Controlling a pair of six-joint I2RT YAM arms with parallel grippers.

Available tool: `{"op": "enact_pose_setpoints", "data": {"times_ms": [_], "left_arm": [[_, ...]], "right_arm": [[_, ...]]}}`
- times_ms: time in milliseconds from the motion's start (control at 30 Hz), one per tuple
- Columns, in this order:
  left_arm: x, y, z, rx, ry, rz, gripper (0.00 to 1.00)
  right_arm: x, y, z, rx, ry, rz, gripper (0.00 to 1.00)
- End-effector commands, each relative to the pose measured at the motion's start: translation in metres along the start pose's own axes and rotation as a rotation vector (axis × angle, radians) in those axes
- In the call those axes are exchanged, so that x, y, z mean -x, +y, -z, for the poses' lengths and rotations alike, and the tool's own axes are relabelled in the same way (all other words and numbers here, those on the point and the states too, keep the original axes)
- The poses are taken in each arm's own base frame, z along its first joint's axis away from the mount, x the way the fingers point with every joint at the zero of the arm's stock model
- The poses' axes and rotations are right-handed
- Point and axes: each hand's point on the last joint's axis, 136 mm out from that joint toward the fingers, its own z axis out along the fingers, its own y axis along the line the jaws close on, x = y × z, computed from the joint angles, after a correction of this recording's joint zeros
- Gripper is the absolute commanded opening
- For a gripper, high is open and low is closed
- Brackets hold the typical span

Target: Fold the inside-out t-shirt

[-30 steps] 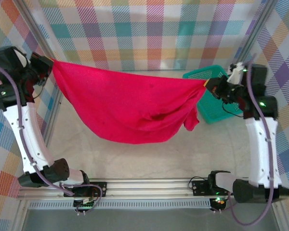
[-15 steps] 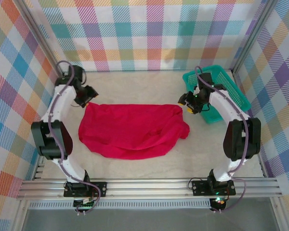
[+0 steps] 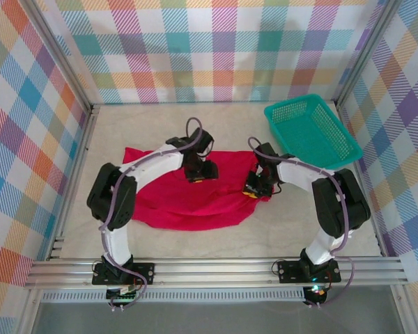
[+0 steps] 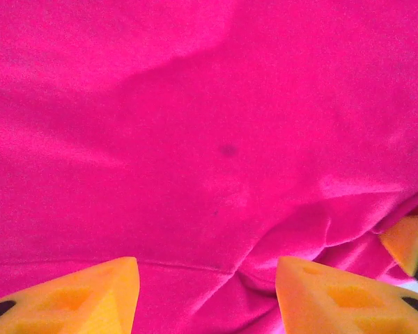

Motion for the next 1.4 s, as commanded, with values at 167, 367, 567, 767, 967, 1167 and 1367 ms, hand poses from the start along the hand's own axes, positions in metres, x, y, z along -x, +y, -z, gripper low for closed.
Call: {"op": "enact_pose_setpoints", "data": {"times_ms": [167, 367, 567, 767, 967, 1167, 1367], "left_arm": [[-0.020, -0.065, -0.021, -0.122, 0.052, -0.100, 0.55], [-0.038, -0.068, -0.060, -0.088, 0.118, -0.125, 0.54], [-0.034, -0.063, -0.069, -0.028, 0.145, -0.116, 0.03], [0.043, -0.074, 0.036, -0.029, -0.024, -0.085, 0.00], [0.064, -0.062, 0.090, -0.079, -0.091, -0.040, 0.00], [0.040, -0.043, 0.061, -0.088, -0.036, 0.002, 0.00], [0.014, -0.028, 0.035, -0.094, 0.018, 0.031, 0.00]], "right_arm": [[-0.012, -0.013, 0.038, 0.086, -0.198, 0.016, 0.00], [-0.019, -0.020, 0.032, 0.098, -0.198, -0.002, 0.00], [-0.019, -0.021, 0.034, 0.093, -0.200, 0.000, 0.00], [-0.026, -0.041, 0.036, 0.009, -0.206, -0.010, 0.00], [-0.052, -0.074, 0.021, -0.026, -0.168, -0.087, 0.00], [-0.059, -0.071, 0.022, -0.020, -0.151, -0.074, 0.00], [-0.051, -0.025, 0.060, 0.023, -0.207, 0.028, 0.41]]}}
